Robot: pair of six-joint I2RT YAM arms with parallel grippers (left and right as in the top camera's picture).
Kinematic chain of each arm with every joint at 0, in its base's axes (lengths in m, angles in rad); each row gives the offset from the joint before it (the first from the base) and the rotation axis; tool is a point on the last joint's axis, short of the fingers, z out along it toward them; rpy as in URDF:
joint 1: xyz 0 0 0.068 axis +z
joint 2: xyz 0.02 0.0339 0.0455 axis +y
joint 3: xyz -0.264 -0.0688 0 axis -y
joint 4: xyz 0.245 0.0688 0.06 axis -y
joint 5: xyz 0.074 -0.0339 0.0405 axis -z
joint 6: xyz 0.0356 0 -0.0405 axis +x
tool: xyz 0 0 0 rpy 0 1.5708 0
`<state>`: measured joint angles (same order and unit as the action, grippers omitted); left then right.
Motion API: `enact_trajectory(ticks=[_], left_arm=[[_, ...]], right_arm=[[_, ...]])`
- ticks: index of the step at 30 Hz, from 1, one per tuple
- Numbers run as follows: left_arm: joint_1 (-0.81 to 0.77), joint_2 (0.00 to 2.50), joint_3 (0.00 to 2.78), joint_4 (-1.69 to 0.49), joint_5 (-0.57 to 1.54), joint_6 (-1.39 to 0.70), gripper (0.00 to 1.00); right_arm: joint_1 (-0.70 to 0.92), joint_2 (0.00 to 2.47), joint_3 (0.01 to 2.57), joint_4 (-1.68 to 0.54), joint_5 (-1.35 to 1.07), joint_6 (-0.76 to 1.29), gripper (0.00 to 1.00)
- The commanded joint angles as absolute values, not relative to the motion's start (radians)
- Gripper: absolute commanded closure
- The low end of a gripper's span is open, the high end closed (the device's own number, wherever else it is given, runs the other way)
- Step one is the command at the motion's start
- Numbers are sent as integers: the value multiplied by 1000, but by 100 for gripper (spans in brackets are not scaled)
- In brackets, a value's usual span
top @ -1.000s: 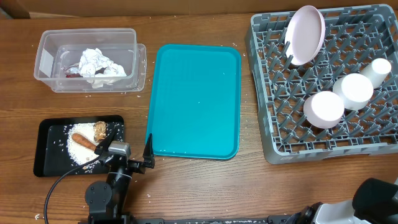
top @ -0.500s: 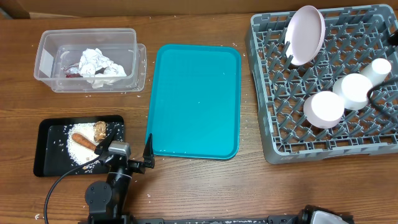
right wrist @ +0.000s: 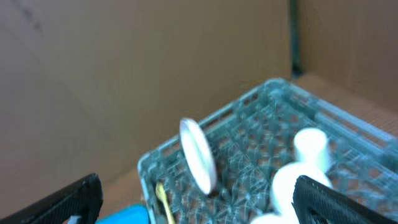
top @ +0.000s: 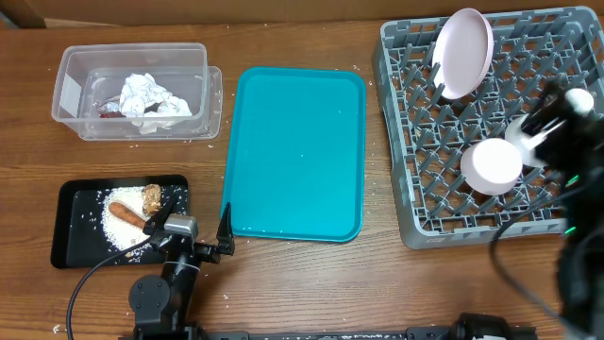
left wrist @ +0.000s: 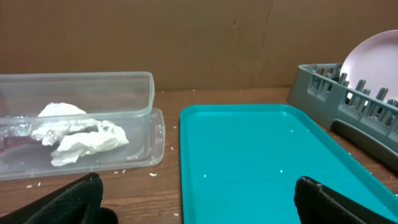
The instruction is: Sort waste into correct bins and load items into the dishwasher
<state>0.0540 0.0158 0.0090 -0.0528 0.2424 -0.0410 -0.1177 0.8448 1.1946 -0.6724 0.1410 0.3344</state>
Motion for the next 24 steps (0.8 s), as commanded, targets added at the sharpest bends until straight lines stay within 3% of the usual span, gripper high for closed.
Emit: enact_trajectory(ticks=[1,5,11,24], left_arm=[[49,4,5,-54,233,-22,0],[49,4,5,-54,233,-22,0],[49,4,5,-54,233,-22,0],[49,4,5,-54,233,-22,0]], right_arm=[[-94,677,886,-493,79,326,0],[-69,503,561,-229,14,326,0],[-8,294,250,-18,4,304,0],[26,40,47,-15,13,303,0]])
